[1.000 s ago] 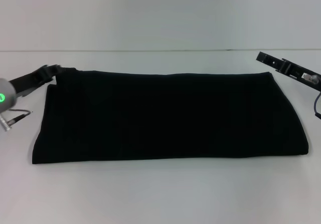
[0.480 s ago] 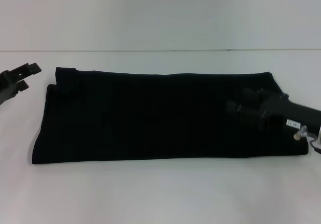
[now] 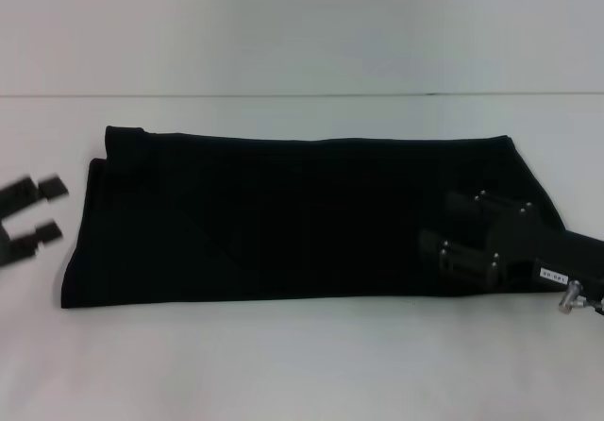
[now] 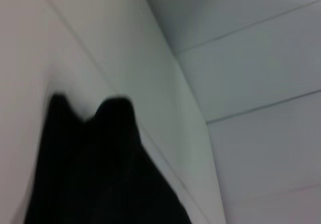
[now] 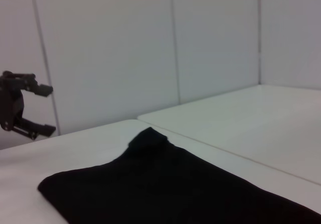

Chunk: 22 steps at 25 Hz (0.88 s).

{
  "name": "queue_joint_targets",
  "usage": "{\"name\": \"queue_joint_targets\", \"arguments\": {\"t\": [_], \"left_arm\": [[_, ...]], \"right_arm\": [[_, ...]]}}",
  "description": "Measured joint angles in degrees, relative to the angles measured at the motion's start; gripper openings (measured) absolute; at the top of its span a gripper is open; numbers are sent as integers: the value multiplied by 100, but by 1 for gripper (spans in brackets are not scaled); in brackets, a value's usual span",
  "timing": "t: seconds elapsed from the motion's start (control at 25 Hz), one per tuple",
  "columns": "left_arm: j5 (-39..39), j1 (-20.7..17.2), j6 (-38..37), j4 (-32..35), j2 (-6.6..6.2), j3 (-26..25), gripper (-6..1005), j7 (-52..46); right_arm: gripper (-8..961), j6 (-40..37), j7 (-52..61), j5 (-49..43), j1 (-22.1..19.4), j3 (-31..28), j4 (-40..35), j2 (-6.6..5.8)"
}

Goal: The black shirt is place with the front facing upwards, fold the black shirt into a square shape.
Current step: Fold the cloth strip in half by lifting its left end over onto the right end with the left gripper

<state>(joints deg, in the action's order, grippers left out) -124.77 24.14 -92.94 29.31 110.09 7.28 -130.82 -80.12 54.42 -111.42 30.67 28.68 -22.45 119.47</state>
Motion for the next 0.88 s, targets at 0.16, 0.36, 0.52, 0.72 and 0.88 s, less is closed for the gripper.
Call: {"name": "queue_joint_targets", "arguments": {"t": [0.16, 0.36, 0.52, 0.72, 0.88], "left_arm": [[-463, -112, -271, 23, 14, 5, 875, -344], [-718, -159, -371, 28, 17, -16, 875, -549], [-792, -185, -217, 7, 35, 8, 875, -672], [-935, -196, 76, 2, 43, -8, 874, -929], [-998, -217, 379, 2, 47, -6, 874, -1097]], "right_arm": [[730, -101, -232, -21, -73, 9, 33, 16], [730, -99, -444, -21, -134, 15, 112, 38], [730, -64, -663, -21, -149, 20, 222, 40], [730, -48, -691, -5, -149, -11, 239, 41], [730, 16, -692, 12, -141, -26, 247, 41]]}}
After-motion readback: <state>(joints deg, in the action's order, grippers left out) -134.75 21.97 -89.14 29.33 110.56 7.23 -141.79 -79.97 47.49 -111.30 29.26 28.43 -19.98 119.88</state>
